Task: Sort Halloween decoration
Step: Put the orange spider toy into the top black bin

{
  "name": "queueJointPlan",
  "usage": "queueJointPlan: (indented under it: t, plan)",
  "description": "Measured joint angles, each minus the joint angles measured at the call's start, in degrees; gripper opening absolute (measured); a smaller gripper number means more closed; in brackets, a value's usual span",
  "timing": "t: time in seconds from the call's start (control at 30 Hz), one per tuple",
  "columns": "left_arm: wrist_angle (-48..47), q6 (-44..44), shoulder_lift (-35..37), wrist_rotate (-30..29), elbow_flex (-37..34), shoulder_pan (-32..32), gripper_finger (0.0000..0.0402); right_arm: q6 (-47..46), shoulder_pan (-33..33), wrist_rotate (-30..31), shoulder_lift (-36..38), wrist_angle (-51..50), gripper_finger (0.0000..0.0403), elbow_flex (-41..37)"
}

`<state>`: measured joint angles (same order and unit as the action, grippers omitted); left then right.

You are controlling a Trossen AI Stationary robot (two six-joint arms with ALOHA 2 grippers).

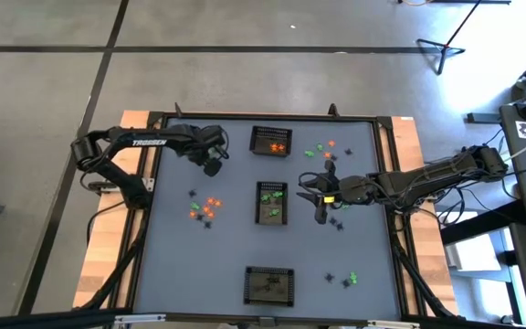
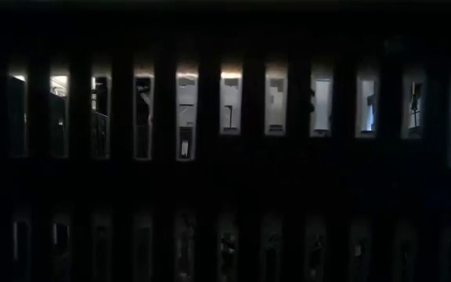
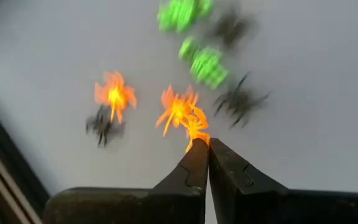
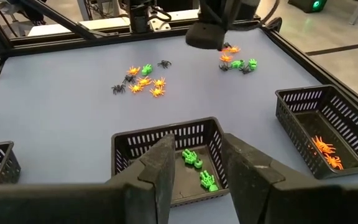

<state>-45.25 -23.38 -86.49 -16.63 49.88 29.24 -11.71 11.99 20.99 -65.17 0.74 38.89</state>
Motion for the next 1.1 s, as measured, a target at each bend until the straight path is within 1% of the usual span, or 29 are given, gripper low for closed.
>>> queueJointPlan:
  t: [0.2, 0.27, 0.37, 0.53, 0.6, 0.73, 1.0, 1.1]
  plan:
    - [0.22, -0.03, 0.12, -1.3, 5.33, -3.99, 0.0001, 0.0, 0.0, 0.0, 0.0, 0.0, 0.0129, 0.0]
    - [1.95, 0.96, 0.15, -1.31, 7.08, -5.46, 0.0001, 0.02, 0.02, 0.0, 0.0, 0.0, 0.0129, 0.0]
    - [8.43, 2.73, 0.19, 0.73, 9.13, -7.62, 0.0, 0.02, 0.02, 0.0, 0.0, 0.03, 0.0129, 0.0]
    - [26.06, 7.36, 0.19, 5.04, 9.56, -9.86, 0.0, 0.24, 0.0, 0.46, 0.0, 2.43, 0.0129, 0.0]
    - [31.87, 7.5, -0.22, 6.22, 9.65, -9.97, 0.0, 0.62, 0.01, 0.46, 0.0, 2.71, 0.0129, 0.0]
    - [38.47, 7.52, -1.69, 9.56, 9.67, -8.76, 0.0, 1.1, 0.0, 0.46, 0.0, 2.73, 0.0129, 0.0]
    - [40.81, 7.48, -6.5, 11.8, 9.65, -5.29, 0.0001, 1.44, 0.01, 0.46, 0.0, 2.71, 0.0129, 0.0]
    - [41.44, 7.05, -7.98, 13.53, 9.65, -4.2, 0.0016, 1.47, 0.0, 0.46, 0.0, 2.62, 0.0129, 0.0]
